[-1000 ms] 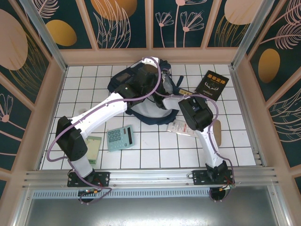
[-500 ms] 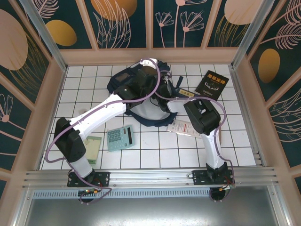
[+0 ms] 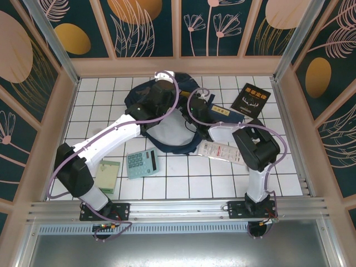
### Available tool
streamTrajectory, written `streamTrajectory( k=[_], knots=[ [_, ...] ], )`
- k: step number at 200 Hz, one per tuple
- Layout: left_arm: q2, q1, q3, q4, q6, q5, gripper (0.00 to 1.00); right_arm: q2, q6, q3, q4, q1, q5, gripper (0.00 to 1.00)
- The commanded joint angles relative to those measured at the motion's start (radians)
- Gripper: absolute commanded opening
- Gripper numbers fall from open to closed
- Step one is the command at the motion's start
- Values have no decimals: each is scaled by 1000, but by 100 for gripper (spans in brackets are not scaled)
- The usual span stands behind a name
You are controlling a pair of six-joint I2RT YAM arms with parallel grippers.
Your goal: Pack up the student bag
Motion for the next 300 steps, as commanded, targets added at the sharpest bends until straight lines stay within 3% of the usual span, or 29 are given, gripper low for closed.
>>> streamTrajectory(
  k=[1, 48, 101, 153, 177, 300],
  knots=[
    [-66, 31, -17, 86, -7, -40, 0, -87, -75, -49, -3, 9, -1, 87],
    [-117, 68, -95, 90, 6, -68, 0, -259, -199, -148, -85, 11, 18, 85],
    [-157, 93, -145, 95, 14, -81, 0, -462, -344, -238, -205, 12, 126, 84],
    [-186, 95, -189, 81, 16, -122, 0, -558, -444, -235, -335, -65, 131, 90],
    [-209, 97, -231, 75, 9, -136, 0, -589, -459, -255, -356, -123, 134, 99],
    [-243, 98, -351, 88, -38, -62, 0, -570, -448, -301, -387, -369, 154, 99]
  ],
)
